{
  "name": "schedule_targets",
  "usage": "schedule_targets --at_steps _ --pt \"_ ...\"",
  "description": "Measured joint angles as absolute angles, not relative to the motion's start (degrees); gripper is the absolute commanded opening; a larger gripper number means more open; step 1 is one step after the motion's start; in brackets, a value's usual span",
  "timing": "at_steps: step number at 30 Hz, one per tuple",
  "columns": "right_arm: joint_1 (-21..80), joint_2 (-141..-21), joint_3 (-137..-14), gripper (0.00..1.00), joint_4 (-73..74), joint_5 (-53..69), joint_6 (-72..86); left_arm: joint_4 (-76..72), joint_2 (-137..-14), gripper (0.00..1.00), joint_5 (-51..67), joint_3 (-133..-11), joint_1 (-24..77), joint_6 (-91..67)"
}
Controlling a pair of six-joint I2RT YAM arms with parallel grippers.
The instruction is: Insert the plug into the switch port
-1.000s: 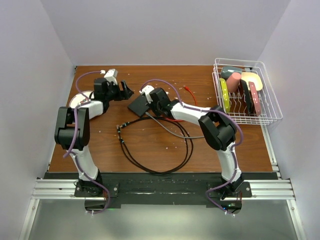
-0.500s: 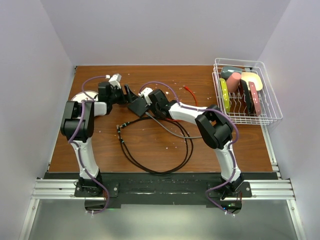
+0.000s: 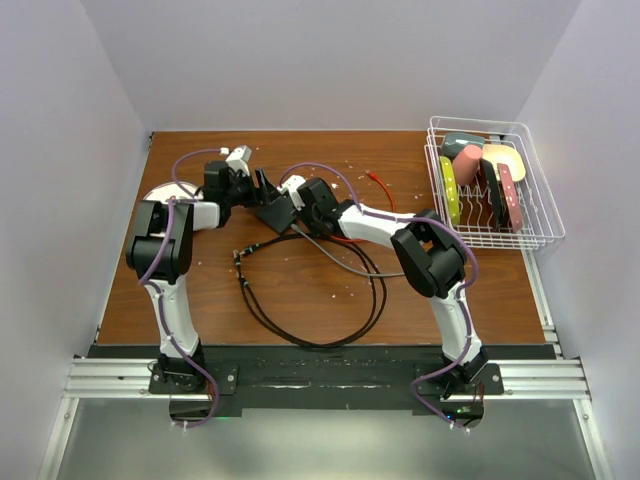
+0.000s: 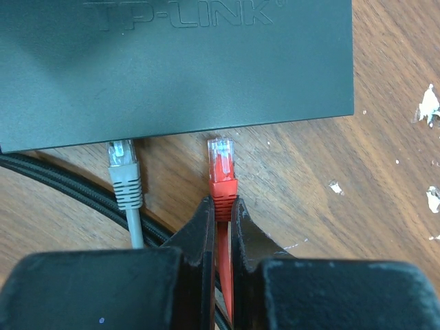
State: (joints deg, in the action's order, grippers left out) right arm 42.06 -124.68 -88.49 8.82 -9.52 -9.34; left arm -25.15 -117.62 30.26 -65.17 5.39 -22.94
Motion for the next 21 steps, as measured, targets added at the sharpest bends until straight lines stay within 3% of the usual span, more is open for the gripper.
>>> schedule_targets --at_steps 21 --pt "43.0 -124.7 -89.6 0.00 11.2 -7.7 -8.3 -24.1 -120.1 0.62 30.9 -66.3 6.7 -21.9"
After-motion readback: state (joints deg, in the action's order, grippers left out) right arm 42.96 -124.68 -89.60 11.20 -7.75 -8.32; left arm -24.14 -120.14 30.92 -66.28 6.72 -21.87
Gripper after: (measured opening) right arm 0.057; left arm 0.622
